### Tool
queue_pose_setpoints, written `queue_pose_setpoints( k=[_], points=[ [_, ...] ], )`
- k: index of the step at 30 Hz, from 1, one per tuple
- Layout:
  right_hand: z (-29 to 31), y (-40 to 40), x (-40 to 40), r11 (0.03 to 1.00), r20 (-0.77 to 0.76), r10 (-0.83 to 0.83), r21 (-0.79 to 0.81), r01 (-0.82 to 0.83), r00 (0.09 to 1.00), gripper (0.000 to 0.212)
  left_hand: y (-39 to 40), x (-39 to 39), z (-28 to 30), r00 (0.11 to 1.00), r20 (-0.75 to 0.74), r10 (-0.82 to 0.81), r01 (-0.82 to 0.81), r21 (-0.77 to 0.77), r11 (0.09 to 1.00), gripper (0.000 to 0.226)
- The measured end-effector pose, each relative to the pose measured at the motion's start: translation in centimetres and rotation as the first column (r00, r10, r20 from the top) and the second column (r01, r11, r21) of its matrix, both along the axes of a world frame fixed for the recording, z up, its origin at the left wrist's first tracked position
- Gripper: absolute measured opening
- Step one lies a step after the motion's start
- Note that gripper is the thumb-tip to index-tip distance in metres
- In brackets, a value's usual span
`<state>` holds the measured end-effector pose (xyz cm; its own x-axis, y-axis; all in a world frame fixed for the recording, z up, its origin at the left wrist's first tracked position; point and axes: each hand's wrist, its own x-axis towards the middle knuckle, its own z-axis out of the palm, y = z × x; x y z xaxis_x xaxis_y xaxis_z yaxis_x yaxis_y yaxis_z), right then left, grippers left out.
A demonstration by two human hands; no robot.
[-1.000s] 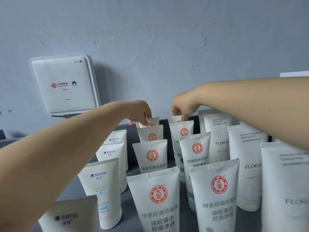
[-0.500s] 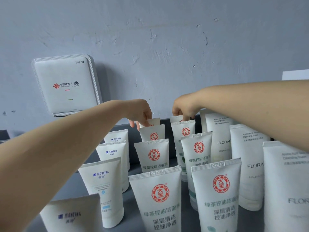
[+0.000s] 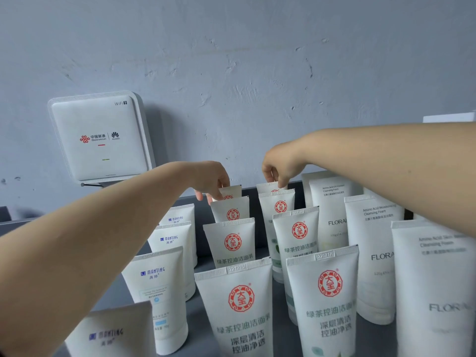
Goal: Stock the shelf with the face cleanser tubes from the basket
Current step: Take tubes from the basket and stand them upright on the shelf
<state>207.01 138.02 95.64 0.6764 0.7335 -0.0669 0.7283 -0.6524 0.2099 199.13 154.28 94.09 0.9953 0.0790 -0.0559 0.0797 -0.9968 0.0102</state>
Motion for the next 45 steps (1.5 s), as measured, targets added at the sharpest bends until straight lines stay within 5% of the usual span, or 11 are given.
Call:
queue_pose_setpoints(
  k=[17, 24, 35, 45],
  points=[
    [1.2, -0.9, -2.0, 0.997, 0.011, 0.008, 0.08, -0.009, 1.0, 0.026, -0.4, -0.8, -0.2, 1.0, 0.027, -0.005, 0.005, -0.012, 1.0, 0.031],
    [2.7, -4.0, -4.5, 0.979, 0.06, 0.021, 0.203, -0.033, 0.998, 0.028, -1.9, -3.1, 1.7, 0.965, 0.258, 0.039, -0.019, -0.081, 0.997, 0.028],
    [3.6, -18.0, -10.2, 0.911, 0.126, 0.117, 0.382, -0.157, 0.985, 0.025, -13.5, -10.5, 3.3, 0.821, 0.57, 0.03, 0.054, -0.129, 0.99, 0.021],
    [0.1, -28.1, -12.0, 0.879, 0.093, 0.212, 0.417, -0.231, 0.973, 0.025, -24.5, -12.9, 0.2, 0.845, 0.518, -0.132, 0.176, -0.036, 0.984, 0.026]
  ],
)
